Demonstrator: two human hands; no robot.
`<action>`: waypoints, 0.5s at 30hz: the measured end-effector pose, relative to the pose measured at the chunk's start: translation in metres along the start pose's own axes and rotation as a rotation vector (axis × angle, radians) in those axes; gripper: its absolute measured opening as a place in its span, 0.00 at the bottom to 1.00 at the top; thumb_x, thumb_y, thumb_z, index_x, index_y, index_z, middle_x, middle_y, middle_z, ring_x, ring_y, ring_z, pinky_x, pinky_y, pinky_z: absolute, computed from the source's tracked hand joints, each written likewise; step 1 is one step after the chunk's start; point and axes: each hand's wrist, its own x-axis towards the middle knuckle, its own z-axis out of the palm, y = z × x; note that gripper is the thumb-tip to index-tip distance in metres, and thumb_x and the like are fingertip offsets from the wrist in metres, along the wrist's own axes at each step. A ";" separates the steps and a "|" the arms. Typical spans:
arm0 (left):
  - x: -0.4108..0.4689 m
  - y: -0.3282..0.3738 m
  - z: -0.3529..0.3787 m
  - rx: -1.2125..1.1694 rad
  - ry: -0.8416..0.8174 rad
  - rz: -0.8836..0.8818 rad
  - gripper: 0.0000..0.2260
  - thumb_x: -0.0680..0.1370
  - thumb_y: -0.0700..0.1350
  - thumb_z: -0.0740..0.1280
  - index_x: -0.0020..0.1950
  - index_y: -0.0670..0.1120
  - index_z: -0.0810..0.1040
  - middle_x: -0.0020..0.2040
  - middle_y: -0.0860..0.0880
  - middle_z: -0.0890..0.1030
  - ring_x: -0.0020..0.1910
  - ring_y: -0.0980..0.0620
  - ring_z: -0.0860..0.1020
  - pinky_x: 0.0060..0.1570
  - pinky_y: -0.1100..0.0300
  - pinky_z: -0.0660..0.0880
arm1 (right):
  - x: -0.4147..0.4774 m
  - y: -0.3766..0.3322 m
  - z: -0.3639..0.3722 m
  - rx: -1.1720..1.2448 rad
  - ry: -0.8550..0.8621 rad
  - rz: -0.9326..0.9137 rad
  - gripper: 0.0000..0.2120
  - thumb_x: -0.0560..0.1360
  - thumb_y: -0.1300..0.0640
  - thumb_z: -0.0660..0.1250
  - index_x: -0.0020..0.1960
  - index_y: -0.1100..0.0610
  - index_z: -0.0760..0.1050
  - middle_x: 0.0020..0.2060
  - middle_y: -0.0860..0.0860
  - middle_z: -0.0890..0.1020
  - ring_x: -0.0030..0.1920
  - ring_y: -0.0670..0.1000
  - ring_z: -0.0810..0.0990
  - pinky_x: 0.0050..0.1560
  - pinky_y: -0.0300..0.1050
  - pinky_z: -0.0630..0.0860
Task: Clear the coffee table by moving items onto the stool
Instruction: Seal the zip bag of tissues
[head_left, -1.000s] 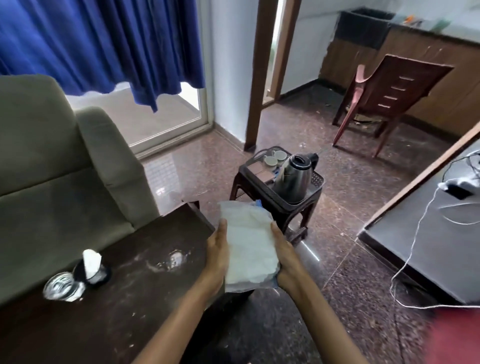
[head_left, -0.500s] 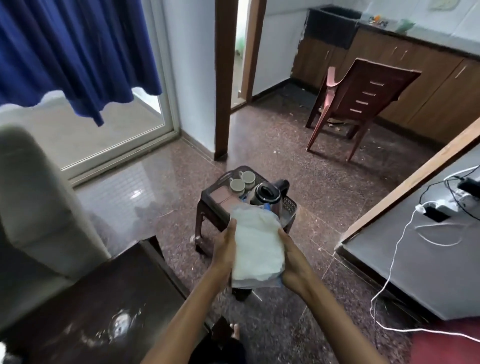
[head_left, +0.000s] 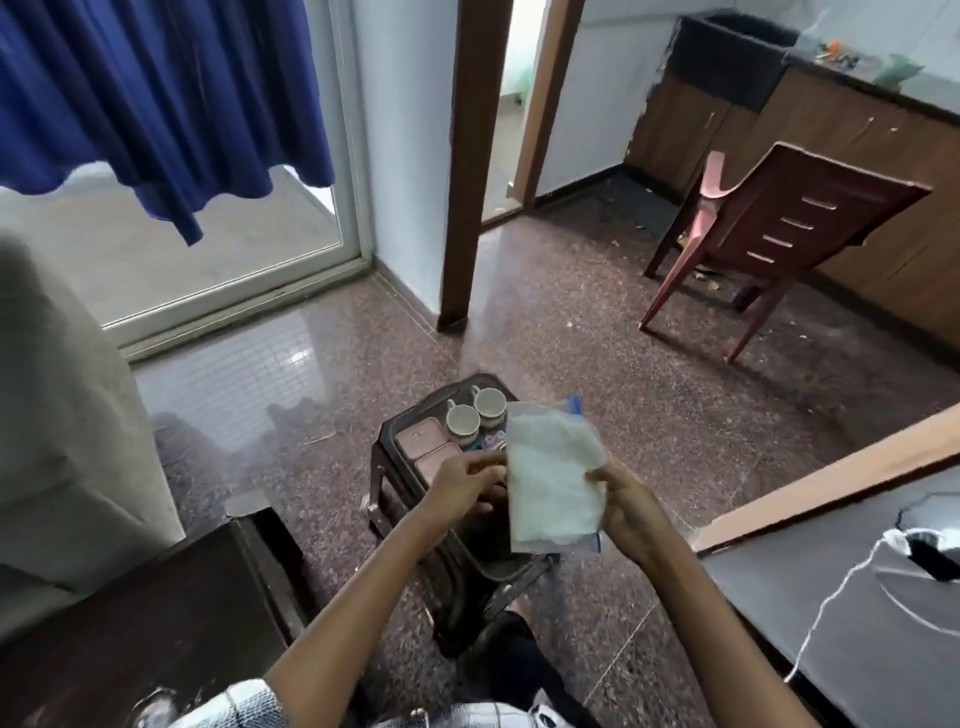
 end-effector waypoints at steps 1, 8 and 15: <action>0.013 0.004 0.003 0.043 0.022 0.013 0.12 0.78 0.37 0.63 0.60 0.44 0.76 0.48 0.46 0.81 0.39 0.54 0.77 0.32 0.71 0.73 | 0.019 -0.011 -0.008 0.000 0.020 -0.007 0.12 0.72 0.69 0.58 0.54 0.63 0.74 0.42 0.58 0.82 0.42 0.57 0.81 0.44 0.50 0.79; 0.095 0.004 0.044 0.841 0.136 -0.006 0.31 0.69 0.51 0.72 0.70 0.50 0.68 0.70 0.48 0.68 0.68 0.45 0.68 0.67 0.51 0.66 | 0.138 -0.091 -0.060 -0.165 0.234 -0.095 0.11 0.70 0.71 0.59 0.38 0.57 0.74 0.34 0.55 0.77 0.34 0.54 0.75 0.35 0.45 0.74; 0.117 -0.012 0.072 1.161 -0.005 -0.265 0.43 0.66 0.58 0.74 0.74 0.57 0.54 0.76 0.47 0.53 0.72 0.38 0.56 0.66 0.40 0.65 | 0.226 -0.079 -0.062 -0.672 0.100 -0.082 0.08 0.69 0.71 0.61 0.45 0.69 0.78 0.33 0.55 0.75 0.37 0.52 0.71 0.34 0.42 0.66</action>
